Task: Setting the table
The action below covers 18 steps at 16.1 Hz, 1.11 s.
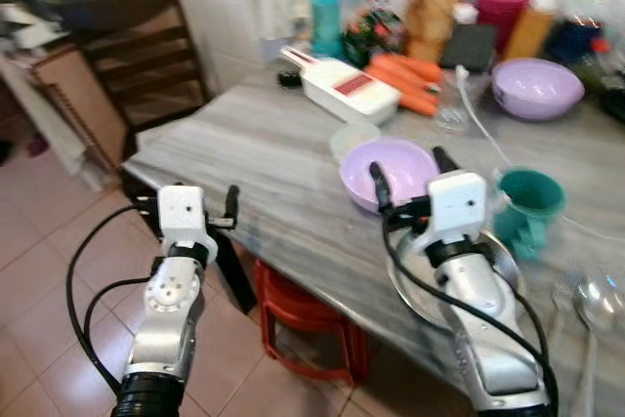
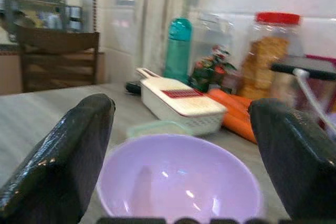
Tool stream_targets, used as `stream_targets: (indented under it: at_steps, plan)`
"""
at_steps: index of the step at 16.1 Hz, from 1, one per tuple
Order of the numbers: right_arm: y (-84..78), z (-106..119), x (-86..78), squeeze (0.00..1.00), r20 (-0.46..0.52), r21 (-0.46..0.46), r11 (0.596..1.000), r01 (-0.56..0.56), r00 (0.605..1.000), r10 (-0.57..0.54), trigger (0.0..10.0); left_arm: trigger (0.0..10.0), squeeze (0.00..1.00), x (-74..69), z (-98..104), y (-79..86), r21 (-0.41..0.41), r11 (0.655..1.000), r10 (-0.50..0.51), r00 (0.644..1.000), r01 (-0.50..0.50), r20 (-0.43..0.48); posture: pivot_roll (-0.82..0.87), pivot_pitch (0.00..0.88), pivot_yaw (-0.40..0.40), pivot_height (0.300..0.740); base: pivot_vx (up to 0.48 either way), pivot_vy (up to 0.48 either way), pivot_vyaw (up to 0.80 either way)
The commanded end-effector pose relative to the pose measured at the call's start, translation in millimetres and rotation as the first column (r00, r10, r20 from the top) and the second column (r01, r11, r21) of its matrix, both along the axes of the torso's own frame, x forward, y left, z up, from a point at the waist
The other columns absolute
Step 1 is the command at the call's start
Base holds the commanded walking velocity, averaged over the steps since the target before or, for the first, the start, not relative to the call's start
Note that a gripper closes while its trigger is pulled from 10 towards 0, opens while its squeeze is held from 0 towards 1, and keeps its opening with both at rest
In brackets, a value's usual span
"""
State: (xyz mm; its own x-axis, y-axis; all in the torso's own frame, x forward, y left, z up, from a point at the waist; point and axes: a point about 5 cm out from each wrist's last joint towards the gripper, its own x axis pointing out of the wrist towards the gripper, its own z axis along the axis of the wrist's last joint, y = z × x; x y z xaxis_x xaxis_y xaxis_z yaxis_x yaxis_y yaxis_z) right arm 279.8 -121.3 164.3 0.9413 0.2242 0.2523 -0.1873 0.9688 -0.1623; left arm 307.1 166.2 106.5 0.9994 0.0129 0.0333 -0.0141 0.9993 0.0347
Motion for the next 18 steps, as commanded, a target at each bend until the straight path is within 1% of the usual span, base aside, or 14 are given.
stream_targets:
  at_steps: [1,3,6,9,15,18]
  plan:
    - [10.5,1.3,0.8,0.00,0.002,0.010,0.999,-0.045,0.999,0.045,10.0,10.0,0.00,1.0,-3.5,12.2,0.013,0.999,0.045,0.999,-0.044,-0.021,-0.12,0.000,0.065,0.740,0.000,0.000,0.80]
    - [12.1,1.6,1.0,0.00,0.006,0.009,0.998,-0.057,0.998,0.057,10.0,10.0,0.00,3.1,-1.1,14.9,0.027,0.998,0.055,0.998,-0.055,0.000,-0.12,0.000,0.065,0.740,0.000,0.000,0.80]
    - [15.4,1.9,0.3,0.00,0.007,0.017,0.997,-0.078,0.997,0.078,10.0,10.0,0.00,4.1,0.9,22.3,0.087,0.989,0.121,0.992,-0.123,0.019,-0.12,0.000,0.068,0.740,0.000,0.000,0.80]
    - [18.0,0.9,-0.4,0.00,0.003,0.025,0.995,-0.096,0.995,0.096,10.0,10.0,0.00,4.7,-2.2,27.7,0.081,0.986,0.144,0.990,-0.144,0.004,-0.12,0.000,0.072,0.740,0.000,0.000,0.80]
    - [22.6,-0.3,-1.2,0.00,-0.004,0.038,0.992,-0.124,0.992,0.124,10.0,10.0,0.00,5.5,-4.9,25.4,0.084,0.986,0.144,0.990,-0.143,-0.003,-0.11,0.000,0.078,0.740,0.000,0.000,0.80]
    - [22.6,-3.6,-1.4,0.00,-0.025,0.063,0.990,-0.125,0.992,0.127,10.0,10.0,0.00,5.7,-7.0,26.7,0.090,0.984,0.154,0.988,-0.152,-0.015,-0.11,0.000,0.078,0.740,0.000,0.000,0.68]
